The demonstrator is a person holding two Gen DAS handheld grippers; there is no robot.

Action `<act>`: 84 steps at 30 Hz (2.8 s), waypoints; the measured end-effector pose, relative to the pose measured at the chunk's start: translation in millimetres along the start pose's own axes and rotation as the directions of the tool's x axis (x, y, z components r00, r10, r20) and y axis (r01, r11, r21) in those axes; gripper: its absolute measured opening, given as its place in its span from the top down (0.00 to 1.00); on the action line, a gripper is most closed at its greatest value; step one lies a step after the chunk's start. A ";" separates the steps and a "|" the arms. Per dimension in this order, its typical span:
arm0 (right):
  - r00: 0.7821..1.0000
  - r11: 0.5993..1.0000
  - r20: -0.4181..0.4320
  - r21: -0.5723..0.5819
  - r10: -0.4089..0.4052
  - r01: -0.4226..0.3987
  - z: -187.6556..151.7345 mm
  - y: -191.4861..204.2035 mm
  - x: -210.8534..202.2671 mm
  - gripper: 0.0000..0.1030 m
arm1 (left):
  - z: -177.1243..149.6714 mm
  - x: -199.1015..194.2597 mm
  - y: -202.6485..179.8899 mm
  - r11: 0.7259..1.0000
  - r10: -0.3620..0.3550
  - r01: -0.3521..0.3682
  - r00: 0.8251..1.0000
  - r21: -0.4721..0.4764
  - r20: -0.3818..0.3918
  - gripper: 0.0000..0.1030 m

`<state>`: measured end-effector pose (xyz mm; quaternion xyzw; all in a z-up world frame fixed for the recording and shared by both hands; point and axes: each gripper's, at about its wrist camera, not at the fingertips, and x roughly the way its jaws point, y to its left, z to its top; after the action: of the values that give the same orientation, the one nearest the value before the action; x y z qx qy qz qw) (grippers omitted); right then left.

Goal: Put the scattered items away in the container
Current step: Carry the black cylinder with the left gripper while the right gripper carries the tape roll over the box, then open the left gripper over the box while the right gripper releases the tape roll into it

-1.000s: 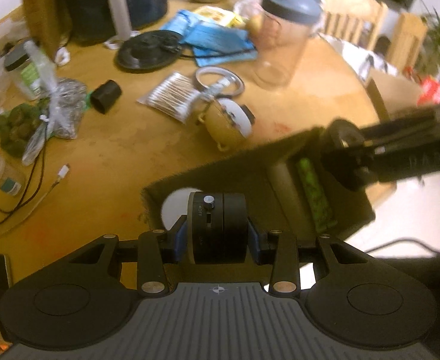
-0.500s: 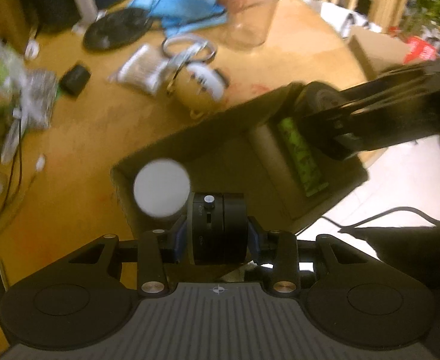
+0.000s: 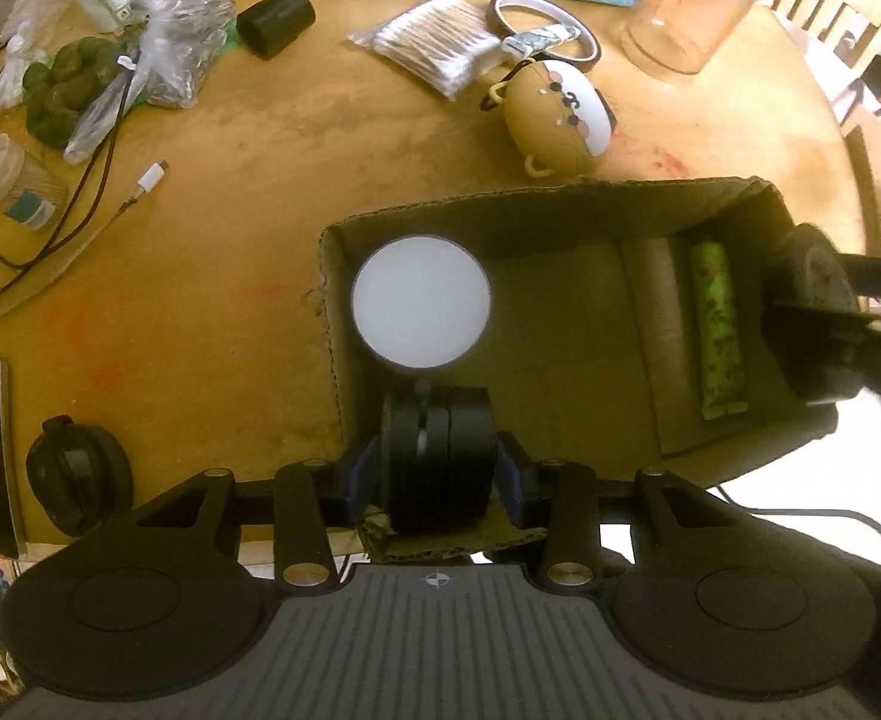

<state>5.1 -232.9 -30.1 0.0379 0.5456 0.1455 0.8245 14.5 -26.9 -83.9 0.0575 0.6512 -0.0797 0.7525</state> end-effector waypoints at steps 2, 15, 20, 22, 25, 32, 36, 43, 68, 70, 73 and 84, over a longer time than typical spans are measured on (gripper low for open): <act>1.000 1.000 -0.007 -0.013 0.002 -0.002 -0.6 2.2 2.2 0.27 | -0.2 -0.9 -2.5 1.000 0.001 -0.001 1.000 0.005 0.005 0.52; 0.999 0.986 -0.016 -0.165 -0.039 0.035 3.0 22.0 17.0 0.27 | -3.2 -29.7 2.3 0.999 -0.029 0.032 0.989 -0.017 0.147 0.30; 0.998 0.966 -0.021 -0.252 -0.061 0.053 6.1 31.2 28.5 0.27 | -4.8 -34.6 6.4 0.999 -0.020 0.026 0.984 -0.035 0.178 0.29; 0.997 0.955 -0.021 -0.290 -0.078 0.068 7.3 34.5 33.9 0.27 | -5.3 -34.5 9.0 0.999 -0.016 0.024 0.984 -0.047 0.177 0.29; 0.993 0.932 -0.023 -0.348 -0.114 0.099 10.1 38.1 44.2 0.27 | -7.3 -34.8 13.9 0.998 -0.007 0.018 0.984 -0.064 0.175 0.29; 0.982 0.900 -0.070 -0.416 -0.173 0.129 12.9 41.0 69.4 0.27 | -7.4 -32.7 20.9 0.996 0.001 0.015 0.985 -0.090 0.170 0.29; 0.980 0.888 -0.063 -0.436 -0.188 0.142 10.1 44.1 70.9 0.08 | -4.4 -32.8 21.1 0.996 -0.003 0.019 0.985 -0.089 0.173 0.29; 0.994 0.935 -0.029 -0.345 -0.101 0.085 17.3 37.5 49.1 0.00 | 2.6 -35.1 15.8 0.998 -0.005 0.018 0.983 -0.066 0.185 0.29; 0.931 0.947 0.277 -0.147 -0.237 0.285 47.0 -24.2 -26.5 0.00 | 37.5 -60.9 7.8 0.997 0.060 -0.044 0.963 -0.065 0.263 0.29; 0.937 0.960 0.269 -0.104 -0.224 0.259 51.0 -32.7 -28.8 0.00 | 40.8 -61.8 8.9 0.997 0.060 -0.046 0.961 -0.058 0.270 0.29; 0.949 0.974 0.249 -0.063 -0.195 0.217 53.0 -40.7 -28.4 0.00 | 46.0 -60.9 10.6 0.998 0.050 -0.041 0.959 -0.040 0.278 0.29; 0.970 0.983 0.159 -0.007 -0.182 0.185 47.7 -26.6 -13.8 0.00 | 77.3 -37.9 10.7 0.999 -0.050 0.048 0.969 0.015 0.243 0.29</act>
<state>48.8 -257.6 -4.6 -0.0104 0.4782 0.0711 0.8753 86.3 -29.4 -35.4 0.0347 0.5549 -0.1077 0.8242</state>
